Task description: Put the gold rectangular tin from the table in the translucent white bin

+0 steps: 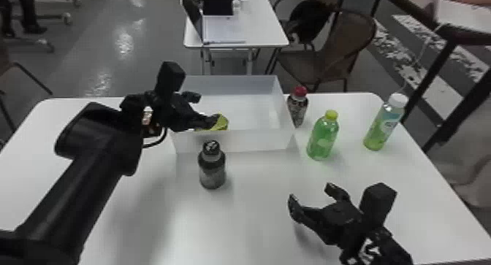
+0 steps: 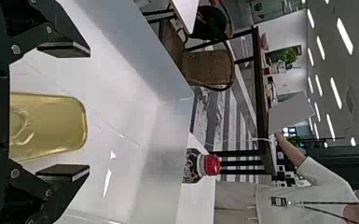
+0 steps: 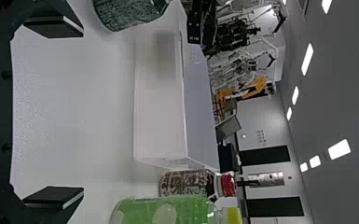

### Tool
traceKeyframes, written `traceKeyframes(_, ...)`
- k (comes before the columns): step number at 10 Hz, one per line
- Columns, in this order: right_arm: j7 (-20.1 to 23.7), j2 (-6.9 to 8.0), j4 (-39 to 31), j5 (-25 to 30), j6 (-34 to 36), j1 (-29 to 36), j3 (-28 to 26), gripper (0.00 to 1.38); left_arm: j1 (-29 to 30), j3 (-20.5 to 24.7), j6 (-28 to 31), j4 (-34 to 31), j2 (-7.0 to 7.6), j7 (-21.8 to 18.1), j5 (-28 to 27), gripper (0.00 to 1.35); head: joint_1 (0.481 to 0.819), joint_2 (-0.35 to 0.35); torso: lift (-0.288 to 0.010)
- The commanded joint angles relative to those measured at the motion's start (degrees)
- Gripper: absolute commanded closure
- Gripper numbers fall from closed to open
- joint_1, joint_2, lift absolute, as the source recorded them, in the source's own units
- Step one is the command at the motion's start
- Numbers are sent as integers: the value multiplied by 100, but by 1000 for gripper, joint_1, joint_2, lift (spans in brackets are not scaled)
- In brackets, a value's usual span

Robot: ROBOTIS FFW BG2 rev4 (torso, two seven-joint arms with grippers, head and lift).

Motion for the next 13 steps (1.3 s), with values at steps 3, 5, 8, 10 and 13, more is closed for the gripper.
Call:
traceKeyframes(3,-8,-30,-60,-24,-8,47,-9,101,143,286,41,-390,46,-11,280,329,695,-80,-128)
traceKeyframes(5,-8,-30,-78,-24,-8,73,-9,101,715,1068,314,-1419,99,-11,288,298,695,-57,-128)
traceKeyframes(8,-8,-38,-157,20,1,99,-9,101,1998,2694,665,-3150,-103,191,420,298,695,42,-128)
traceKeyframes(10,-17,-82,-210,29,18,108,-18,101,2912,3353,692,-4047,-402,490,798,317,695,109,-128)
traceKeyframes(13,-131,-144,-377,20,27,214,-62,101,4652,3582,516,-5453,-434,2089,1431,369,695,225,-128)
